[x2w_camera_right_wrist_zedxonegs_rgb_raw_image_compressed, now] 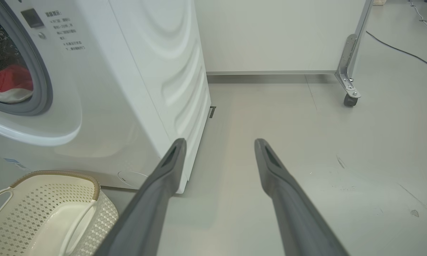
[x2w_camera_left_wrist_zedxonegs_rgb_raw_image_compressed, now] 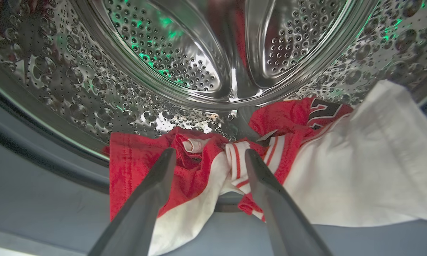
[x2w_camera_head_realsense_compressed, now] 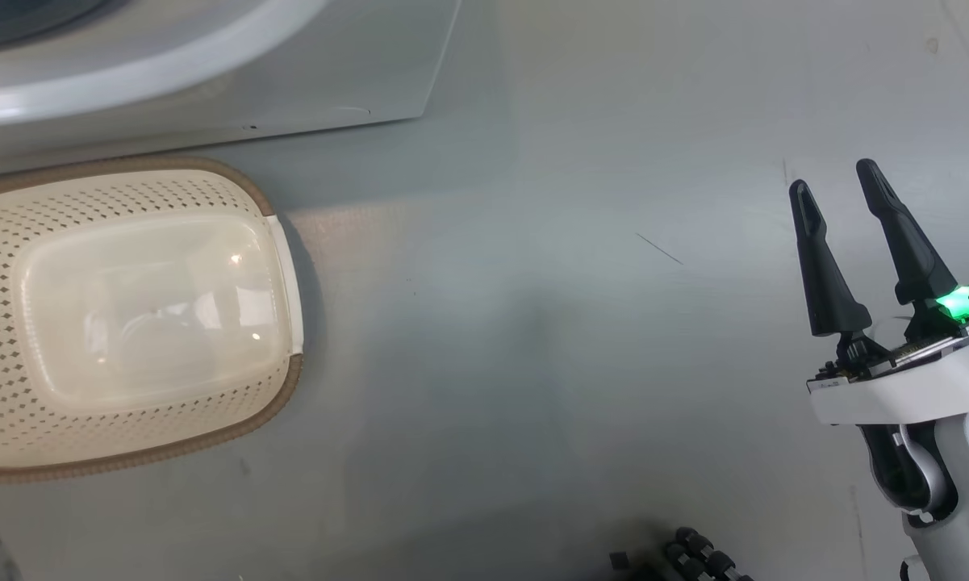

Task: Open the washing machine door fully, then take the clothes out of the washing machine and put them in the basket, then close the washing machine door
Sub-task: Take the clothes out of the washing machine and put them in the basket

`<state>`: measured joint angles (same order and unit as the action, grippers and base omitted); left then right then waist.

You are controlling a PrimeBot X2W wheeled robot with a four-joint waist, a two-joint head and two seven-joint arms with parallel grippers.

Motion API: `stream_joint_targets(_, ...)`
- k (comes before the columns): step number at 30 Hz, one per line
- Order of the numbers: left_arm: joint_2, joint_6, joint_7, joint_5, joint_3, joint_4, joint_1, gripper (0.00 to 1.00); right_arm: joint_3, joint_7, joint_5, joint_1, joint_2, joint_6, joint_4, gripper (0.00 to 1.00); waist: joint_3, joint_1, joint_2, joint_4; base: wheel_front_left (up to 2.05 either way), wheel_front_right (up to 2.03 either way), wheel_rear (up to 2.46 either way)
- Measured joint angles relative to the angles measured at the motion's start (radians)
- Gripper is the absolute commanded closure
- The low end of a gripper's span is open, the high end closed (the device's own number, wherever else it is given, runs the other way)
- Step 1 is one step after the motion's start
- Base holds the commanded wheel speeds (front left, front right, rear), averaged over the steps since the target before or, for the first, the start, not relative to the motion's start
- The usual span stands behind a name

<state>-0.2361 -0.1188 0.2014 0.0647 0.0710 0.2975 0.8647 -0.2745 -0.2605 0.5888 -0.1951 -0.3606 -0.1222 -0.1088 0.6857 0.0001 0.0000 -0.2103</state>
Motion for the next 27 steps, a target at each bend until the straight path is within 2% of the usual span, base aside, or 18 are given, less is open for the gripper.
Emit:
stream_joint_targets(4,-0.054,0.0,0.067,-0.028,0.004,0.021,0.075,0.0,-0.011,0.0,0.012,-0.033,-0.001,0.0,-0.006,0.0,0.041,0.0,0.0,-0.013,0.0,0.0,0.0)
stream_joint_targets(10,-0.103,0.0,0.145,-0.086,0.004,0.061,0.146,0.0,-0.028,0.0,0.017,-0.07,0.002,0.0,-0.006,0.0,0.086,0.0,0.0,-0.037,0.0,0.0,0.0)
stream_joint_targets(19,-0.12,0.0,0.232,-0.129,-0.03,0.106,0.238,0.0,-0.036,0.0,0.018,-0.089,0.002,0.0,-0.012,0.0,0.117,0.0,0.0,-0.056,0.0,0.0,0.0)
stream_joint_targets(27,-0.14,0.0,0.281,-0.158,-0.006,0.146,0.265,0.0,-0.03,0.0,0.027,-0.102,0.001,0.0,-0.012,0.0,0.135,0.0,0.0,-0.065,0.0,0.0,0.0)
